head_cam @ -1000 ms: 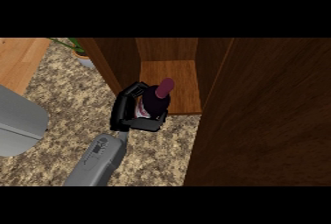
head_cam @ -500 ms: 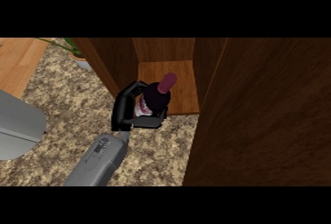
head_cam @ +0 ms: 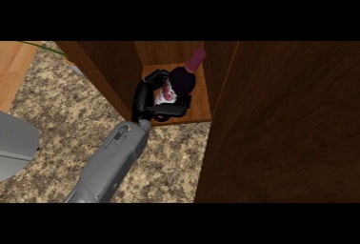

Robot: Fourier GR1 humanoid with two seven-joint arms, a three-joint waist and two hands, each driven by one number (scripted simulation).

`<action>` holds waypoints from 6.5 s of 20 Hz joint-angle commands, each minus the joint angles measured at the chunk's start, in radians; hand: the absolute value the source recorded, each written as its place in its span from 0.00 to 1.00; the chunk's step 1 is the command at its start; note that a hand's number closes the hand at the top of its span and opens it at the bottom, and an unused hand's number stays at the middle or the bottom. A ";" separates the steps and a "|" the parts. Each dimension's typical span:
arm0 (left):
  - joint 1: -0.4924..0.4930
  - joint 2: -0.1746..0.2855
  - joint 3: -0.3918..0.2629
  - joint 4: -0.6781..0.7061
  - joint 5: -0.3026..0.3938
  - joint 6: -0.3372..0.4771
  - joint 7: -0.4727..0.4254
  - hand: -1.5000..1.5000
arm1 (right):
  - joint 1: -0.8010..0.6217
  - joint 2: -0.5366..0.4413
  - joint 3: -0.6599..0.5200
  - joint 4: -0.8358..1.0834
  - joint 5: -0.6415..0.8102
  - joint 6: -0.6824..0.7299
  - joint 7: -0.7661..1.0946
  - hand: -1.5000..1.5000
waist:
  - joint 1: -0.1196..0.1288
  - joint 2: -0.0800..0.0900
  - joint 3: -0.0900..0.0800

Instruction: Pick up the wine, place it into the cabinet and close the cabinet

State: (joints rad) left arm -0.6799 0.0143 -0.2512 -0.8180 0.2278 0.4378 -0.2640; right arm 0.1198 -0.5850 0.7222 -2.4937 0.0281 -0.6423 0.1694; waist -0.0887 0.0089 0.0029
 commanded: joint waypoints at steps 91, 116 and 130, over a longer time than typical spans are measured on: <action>0.355 0.013 -0.152 -0.330 0.329 -0.382 -0.164 0.00 | 0.279 -0.169 -0.075 -0.255 -0.047 0.002 -0.072 0.00 | 0.099 -0.026 -0.003; 0.719 0.382 0.078 -0.662 0.454 -0.642 -0.194 0.00 | 0.195 -0.311 0.124 -0.248 -0.085 0.324 -0.110 1.00 | 0.096 -0.010 -0.006; 0.713 0.511 0.229 -0.658 0.578 -0.756 -0.116 0.00 | 0.052 -0.172 0.201 -0.189 -0.063 0.331 -0.012 1.00 | 0.108 -0.010 -0.007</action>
State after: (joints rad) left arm 0.0312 0.4978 -0.0486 -1.4690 0.7844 -0.2967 -0.3964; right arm 0.2246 -0.8798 0.8354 -2.5060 -0.0095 -0.2920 0.0400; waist 0.0153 -0.0014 -0.0045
